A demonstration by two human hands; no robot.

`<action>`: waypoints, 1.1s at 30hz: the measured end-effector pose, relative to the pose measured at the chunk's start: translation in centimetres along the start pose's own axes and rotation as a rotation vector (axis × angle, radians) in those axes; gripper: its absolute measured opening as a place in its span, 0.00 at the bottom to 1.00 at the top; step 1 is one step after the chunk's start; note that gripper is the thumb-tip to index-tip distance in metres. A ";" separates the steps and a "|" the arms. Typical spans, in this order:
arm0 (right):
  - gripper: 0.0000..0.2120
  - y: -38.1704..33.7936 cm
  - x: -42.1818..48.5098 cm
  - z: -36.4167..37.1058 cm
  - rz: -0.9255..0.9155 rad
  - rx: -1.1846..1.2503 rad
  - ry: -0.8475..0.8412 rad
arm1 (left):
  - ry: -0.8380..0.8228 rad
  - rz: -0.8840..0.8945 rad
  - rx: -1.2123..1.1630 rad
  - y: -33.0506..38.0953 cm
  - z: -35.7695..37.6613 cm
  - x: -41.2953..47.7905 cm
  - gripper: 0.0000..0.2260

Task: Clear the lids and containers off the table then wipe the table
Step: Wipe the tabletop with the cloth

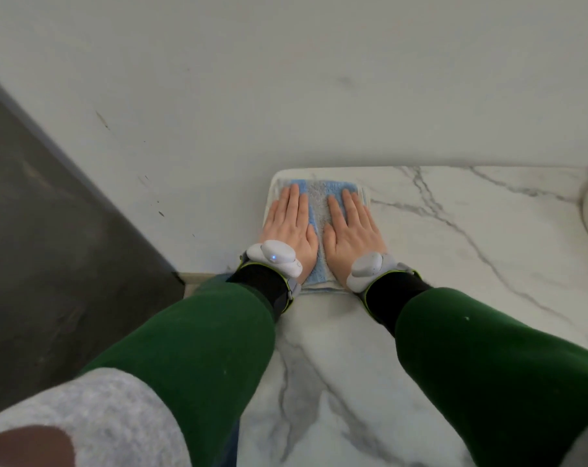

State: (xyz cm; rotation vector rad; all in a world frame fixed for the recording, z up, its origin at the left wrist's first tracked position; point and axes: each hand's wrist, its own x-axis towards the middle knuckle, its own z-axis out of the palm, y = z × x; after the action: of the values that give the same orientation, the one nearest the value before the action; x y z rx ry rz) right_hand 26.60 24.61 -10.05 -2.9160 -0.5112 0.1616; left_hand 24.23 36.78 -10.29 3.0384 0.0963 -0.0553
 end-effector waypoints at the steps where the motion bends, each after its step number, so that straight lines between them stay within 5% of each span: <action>1: 0.26 0.0 -1.0 0.1 -0.001 -0.001 -0.003 | -0.005 -0.001 0.001 0.2 0.1 -1.0 0.26; 14: 0.30 1.9 -15.3 0.6 -0.048 0.009 -0.060 | -0.102 0.054 0.045 4.1 0.1 -14.7 0.26; 23: 0.46 3.7 -22.3 -2.0 -0.209 -0.097 -0.299 | -0.172 0.159 0.051 4.8 -0.4 -22.2 0.27; 33: 0.40 3.1 -26.7 -3.4 -0.277 -0.206 -0.237 | -0.374 0.227 -0.027 6.2 -3.1 -26.7 0.46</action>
State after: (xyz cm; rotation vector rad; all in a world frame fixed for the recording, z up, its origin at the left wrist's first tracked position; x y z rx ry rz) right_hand 3.12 11.98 -5.25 -2.9953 -1.0187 0.4431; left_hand -1.89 29.31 -5.55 2.9286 -0.2723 -0.5916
